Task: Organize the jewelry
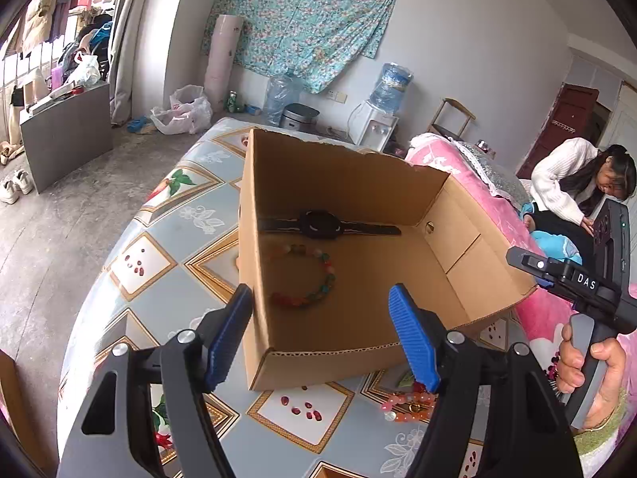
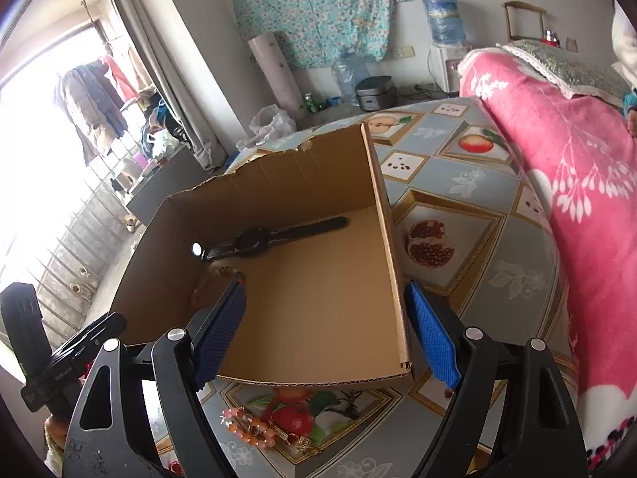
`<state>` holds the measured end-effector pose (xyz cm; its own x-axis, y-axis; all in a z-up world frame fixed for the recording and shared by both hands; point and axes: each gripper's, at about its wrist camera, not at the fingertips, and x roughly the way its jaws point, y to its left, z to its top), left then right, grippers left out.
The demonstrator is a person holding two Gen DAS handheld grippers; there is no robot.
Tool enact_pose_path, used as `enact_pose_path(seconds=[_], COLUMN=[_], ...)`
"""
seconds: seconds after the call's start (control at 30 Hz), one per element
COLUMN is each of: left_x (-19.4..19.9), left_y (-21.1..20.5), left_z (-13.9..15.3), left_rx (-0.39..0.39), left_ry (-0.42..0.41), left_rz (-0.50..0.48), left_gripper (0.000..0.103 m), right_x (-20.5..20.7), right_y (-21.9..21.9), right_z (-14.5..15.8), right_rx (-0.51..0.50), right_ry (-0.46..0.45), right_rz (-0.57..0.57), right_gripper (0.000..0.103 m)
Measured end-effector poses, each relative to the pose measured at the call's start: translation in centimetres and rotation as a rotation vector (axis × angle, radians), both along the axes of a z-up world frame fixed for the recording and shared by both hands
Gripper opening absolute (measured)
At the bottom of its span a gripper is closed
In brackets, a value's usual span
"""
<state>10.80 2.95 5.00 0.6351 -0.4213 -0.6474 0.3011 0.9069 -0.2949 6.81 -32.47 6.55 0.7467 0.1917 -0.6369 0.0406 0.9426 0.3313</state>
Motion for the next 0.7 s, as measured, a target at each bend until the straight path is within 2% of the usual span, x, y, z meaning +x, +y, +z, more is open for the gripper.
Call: enact_pose_path(seconds=[0.07,0.27,0.7], left_x=[-0.1,-0.3,-1.7], left_y=[0.2,1.2,1.6], left_z=[0.0,0.0,0.6], left_rx=[0.005,-0.042,-0.009], left_ry=[-0.004,-0.017,-0.103], left_rz=[0.013,0.030,-0.039], left_gripper=[0.068,0.068,0.070], right_x=[0.2,0.3,-5.7], right_y=[0.1,0.5,0.9], right_z=[0.1,0.4,3.5], right_rx=[0.010,-0.002,-0.002], right_ry=[-0.001,-0.003,-0.158], right_rz=[0.009,0.020,-0.079], right_gripper=[0.078,0.078,0.078])
